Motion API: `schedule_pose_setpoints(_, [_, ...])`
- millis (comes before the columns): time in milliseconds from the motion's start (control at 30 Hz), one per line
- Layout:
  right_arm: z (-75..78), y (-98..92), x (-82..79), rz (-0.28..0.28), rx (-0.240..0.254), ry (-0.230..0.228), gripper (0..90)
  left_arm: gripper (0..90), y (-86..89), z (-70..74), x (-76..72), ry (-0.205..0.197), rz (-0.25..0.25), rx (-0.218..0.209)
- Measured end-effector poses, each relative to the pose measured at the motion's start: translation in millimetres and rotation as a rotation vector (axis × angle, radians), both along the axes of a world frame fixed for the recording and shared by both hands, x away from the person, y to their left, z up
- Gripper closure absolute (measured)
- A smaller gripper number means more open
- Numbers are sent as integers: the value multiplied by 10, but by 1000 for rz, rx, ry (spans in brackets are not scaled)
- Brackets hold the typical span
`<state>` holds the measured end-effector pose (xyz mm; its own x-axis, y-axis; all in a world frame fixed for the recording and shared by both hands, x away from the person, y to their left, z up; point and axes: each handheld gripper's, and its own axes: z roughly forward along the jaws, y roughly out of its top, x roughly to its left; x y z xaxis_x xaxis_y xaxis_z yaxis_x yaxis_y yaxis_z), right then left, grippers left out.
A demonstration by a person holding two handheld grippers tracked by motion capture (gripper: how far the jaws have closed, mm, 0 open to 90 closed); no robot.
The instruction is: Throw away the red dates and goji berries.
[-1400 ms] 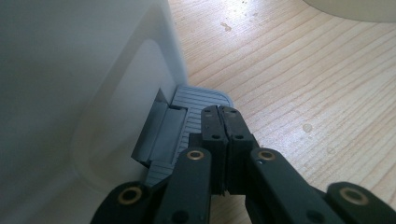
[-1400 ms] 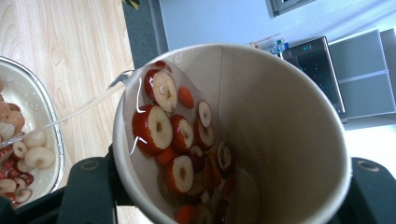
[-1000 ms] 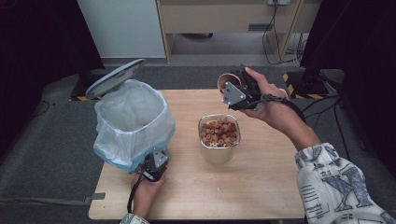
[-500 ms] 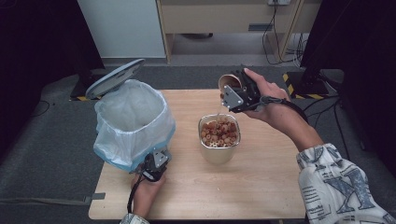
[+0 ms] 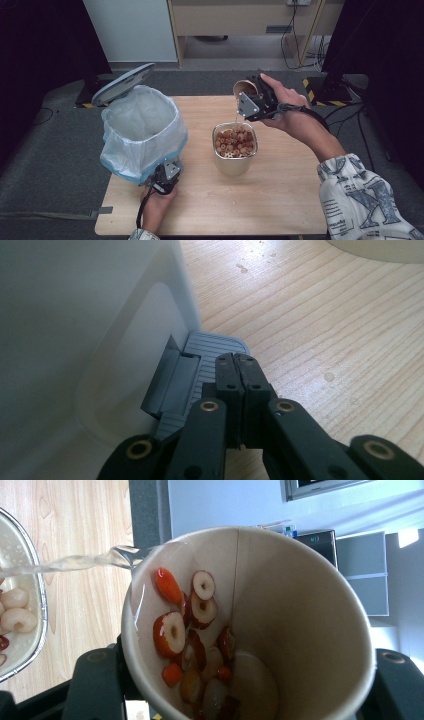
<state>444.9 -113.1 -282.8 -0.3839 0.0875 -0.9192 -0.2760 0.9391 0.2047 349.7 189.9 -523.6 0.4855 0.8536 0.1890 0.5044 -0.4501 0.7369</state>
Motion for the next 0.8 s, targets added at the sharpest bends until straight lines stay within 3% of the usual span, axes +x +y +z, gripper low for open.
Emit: schedule_pose_setpoints(800, [17, 22, -30, 11, -60, -37, 344, 881, -1, 0, 1, 0, 0, 1])
